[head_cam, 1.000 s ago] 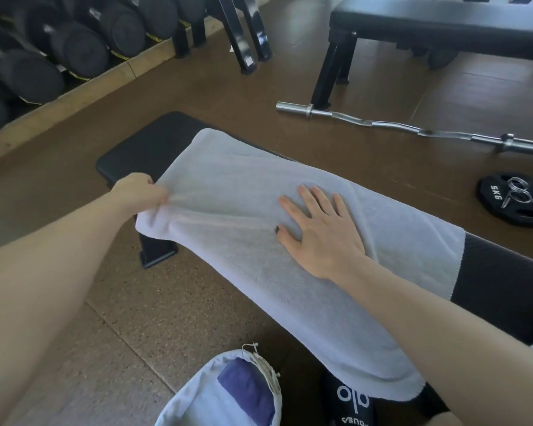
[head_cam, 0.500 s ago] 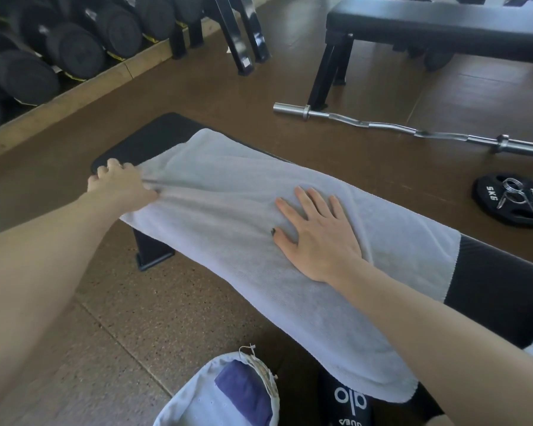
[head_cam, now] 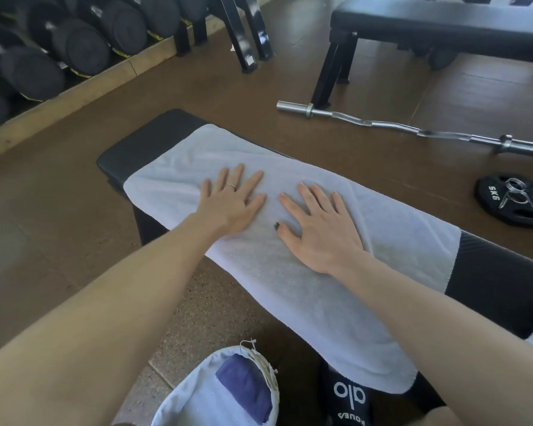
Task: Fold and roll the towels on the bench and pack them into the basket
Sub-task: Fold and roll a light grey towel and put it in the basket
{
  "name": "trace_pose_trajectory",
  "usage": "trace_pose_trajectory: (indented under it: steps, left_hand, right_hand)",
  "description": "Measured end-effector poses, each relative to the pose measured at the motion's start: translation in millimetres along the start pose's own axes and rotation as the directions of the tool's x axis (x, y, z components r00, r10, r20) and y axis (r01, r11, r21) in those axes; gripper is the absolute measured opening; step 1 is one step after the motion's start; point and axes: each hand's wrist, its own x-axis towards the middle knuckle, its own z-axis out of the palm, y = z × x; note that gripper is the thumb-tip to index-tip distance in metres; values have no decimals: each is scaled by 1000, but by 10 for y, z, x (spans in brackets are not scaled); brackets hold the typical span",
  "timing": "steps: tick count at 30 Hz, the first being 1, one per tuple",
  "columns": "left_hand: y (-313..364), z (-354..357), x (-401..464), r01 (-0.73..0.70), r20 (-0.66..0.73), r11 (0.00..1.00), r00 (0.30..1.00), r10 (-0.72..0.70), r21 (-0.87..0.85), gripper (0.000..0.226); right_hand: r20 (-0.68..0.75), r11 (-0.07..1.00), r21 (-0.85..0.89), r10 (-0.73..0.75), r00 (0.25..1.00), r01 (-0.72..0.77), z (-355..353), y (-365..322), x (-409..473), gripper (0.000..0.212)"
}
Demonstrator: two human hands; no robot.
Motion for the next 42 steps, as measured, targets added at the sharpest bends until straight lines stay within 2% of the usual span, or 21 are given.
trace_pose_trajectory:
  steps: [3, 5, 8, 12, 14, 16, 17, 20, 23, 28, 29, 31, 33, 35, 37, 39, 40, 41, 42]
  left_hand:
    - [-154, -121, 115, 119, 31, 993, 992, -118, -22, 60]
    - [-251, -181, 173, 161, 48, 987, 986, -159, -30, 61]
    - [-334, -160, 203, 140, 37, 990, 989, -140, -1, 63]
    - [-365, -104, 243, 113, 2, 993, 994, -112, -27, 64]
    - [-415, -99, 245, 89, -72, 993, 993, -95, -73, 62]
    - [-525, -62, 225, 102, -178, 988, 976, -121, -114, 59]
    - [-588, -36, 213, 124, -190, 986, 971, -143, -110, 59]
    - [-706, -8, 199, 154, -123, 986, 979, -160, -60, 62]
    - [-701, -29, 232, 138, -119, 990, 983, -141, -39, 64]
    - [-677, -3, 223, 133, -138, 991, 981, -135, -27, 65]
    - [-683, -9, 217, 124, -149, 992, 981, -127, -29, 65]
    - [-686, -8, 198, 100, -181, 995, 978, -104, -32, 65]
    - [-674, 10, 178, 93, -190, 995, 977, -97, -28, 65]
    - [-667, 26, 183, 112, -156, 994, 982, -111, -3, 67]
    - [-672, 36, 207, 126, -126, 992, 984, -123, 13, 69]
    - [-676, 51, 218, 135, -134, 991, 982, -130, 24, 71]
    - [-675, 57, 220, 139, -142, 990, 981, -134, 28, 71]
    - [-672, 63, 220, 143, -145, 989, 980, -137, 31, 72]
    - [-670, 67, 221, 143, -145, 989, 980, -136, 35, 72]
  right_hand:
    - [1, 999, 47, -19, 1000, 19, -25, 19, 8, 62]
    - [-74, 997, 68, -27, 997, 32, -47, 52, 52, 55]
    - [-247, 983, 184, 56, 967, -10, -112, 91, 302, 36]
    - [-340, 928, 369, 188, 921, -53, -155, -9, 938, 25]
    - [-331, 923, 380, 206, 921, -70, -162, -84, 1225, 25]
    - [-312, 937, 336, 209, 927, -98, -151, -159, 1460, 27]
    - [-301, 943, 314, 208, 931, -110, -139, -197, 1561, 28]
    - [-246, 928, 326, 264, 932, -177, -125, -292, 1809, 26]
    - [-153, 894, 340, 359, 921, -292, -155, -308, 1978, 24]
    - [18, 870, 369, 346, 938, -328, -235, -256, 2138, 9]
    - [21, 870, 371, 341, 940, -324, -245, -244, 2157, 8]
    - [-22, 879, 365, 337, 941, -306, -230, -220, 2189, 23]
    - [-87, 892, 357, 327, 941, -277, -177, -203, 2196, 20]
    - [-120, 906, 343, 306, 945, -249, -107, -207, 2185, 12]
    - [-219, 956, 221, 241, 945, -192, -50, -230, 2162, 26]
    - [-416, 997, 77, 32, 909, 0, 14, -308, 2162, 35]
    - [-461, 990, 22, -111, 881, 136, 46, -364, 2179, 36]
    - [-444, 964, -34, -251, 860, 264, 80, -424, 2200, 37]
    - [-368, 931, -65, -357, 859, 359, 113, -474, 2224, 38]
